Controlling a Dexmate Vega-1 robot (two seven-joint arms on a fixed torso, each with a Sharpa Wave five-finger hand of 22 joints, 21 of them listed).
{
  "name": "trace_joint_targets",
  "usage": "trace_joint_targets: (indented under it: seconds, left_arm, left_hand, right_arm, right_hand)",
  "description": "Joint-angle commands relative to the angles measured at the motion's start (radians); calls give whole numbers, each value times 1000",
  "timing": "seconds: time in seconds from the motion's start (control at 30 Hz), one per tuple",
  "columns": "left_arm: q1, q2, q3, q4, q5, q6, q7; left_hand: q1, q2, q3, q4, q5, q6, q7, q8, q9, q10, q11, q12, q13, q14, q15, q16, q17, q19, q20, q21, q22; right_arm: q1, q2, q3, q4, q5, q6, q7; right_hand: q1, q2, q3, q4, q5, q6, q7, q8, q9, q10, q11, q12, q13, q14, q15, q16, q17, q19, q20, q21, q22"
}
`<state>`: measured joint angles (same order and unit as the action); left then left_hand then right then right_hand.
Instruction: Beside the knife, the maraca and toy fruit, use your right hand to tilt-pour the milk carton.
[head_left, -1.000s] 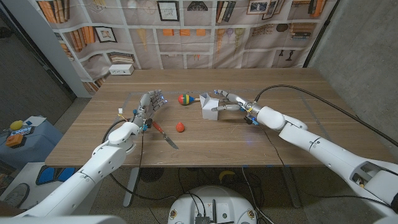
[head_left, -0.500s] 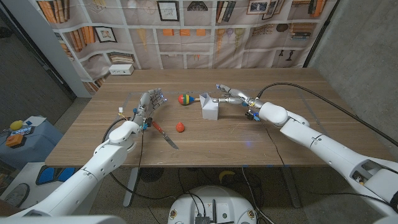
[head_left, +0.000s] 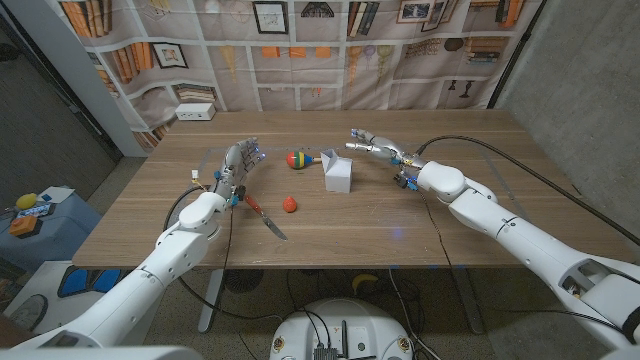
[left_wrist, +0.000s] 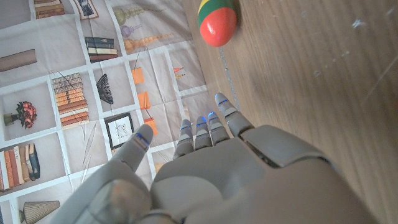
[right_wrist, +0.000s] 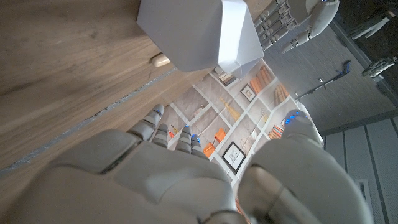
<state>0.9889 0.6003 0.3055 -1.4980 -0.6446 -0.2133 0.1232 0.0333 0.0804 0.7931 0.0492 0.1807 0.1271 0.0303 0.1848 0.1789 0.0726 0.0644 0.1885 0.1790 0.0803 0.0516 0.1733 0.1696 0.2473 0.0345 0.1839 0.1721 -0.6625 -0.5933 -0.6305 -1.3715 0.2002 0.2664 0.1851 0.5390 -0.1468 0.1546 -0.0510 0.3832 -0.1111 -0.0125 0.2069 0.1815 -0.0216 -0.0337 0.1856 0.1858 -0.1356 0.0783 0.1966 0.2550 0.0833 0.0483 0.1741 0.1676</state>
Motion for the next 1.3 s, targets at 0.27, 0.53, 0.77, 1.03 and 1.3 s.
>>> trace_joint_targets:
  seconds: [0.27, 0.53, 0.77, 1.03, 1.3]
  left_arm:
    - [-56, -24, 13, 101, 30, -83, -57]
    - [-88, -34, 18, 167, 21, -127, -121]
    - [-66, 11, 14, 93, 25, -57, -92]
    - [-58, -7, 4, 109, 11, -87, -94]
    - [-5, -6, -7, 54, 14, -88, -41]
  left_hand:
    - [14, 91, -8, -16, -2, 1, 0, 0, 2, -34, -1, -6, 4, -35, -7, -3, 4, -43, -18, -7, 2]
    - [18, 93, -11, -21, -2, -1, 0, 0, 2, -37, -3, -4, 3, -38, -10, 0, 3, -61, -18, -8, 1]
    - [21, 95, -15, -26, -1, 8, 6, 3, 2, -24, 0, 3, 3, -19, -8, 9, 2, -49, -11, 1, 1]
    - [20, 93, -16, -24, -1, 11, 11, 3, 2, -19, 1, 6, 2, -12, -6, 11, 3, -38, -10, 7, 1]
    - [18, 91, -15, -22, 0, 11, 11, 3, 3, -15, -1, 7, 2, -6, -7, 12, 3, -31, -7, 10, 1]
  right_arm:
    - [-74, 6, 75, -65, 123, -33, -73]
    - [-108, 21, 102, -92, 166, -45, -123]
    - [-124, 49, 127, -74, 231, -24, -130]
    - [-139, 57, 151, -66, 283, -17, -134]
    - [-148, 59, 169, -22, 325, 11, -108]
  right_hand:
    - [-37, 14, -19, 16, -8, 22, 19, -1, -2, 17, 2, 9, 1, 3, -5, 10, -1, 8, -14, 11, -1]
    - [-77, 28, -33, 38, -14, 26, 23, -7, -3, 27, 4, 10, -1, 40, -1, 25, -5, -1, -20, 8, -1]
    - [-98, 34, -40, 48, -18, 31, 30, -8, -3, 32, 9, 11, -1, 54, 0, 29, -9, -1, -30, 9, -1]
    - [-125, 53, -45, 65, -23, 52, 37, -4, -3, 40, 13, 12, -2, 50, -8, 27, -11, -4, -33, 9, -1]
    - [-155, 76, -49, 85, -28, 65, 36, -5, -3, 52, 13, 13, -3, 49, -23, 27, -11, -5, -38, 10, -1]
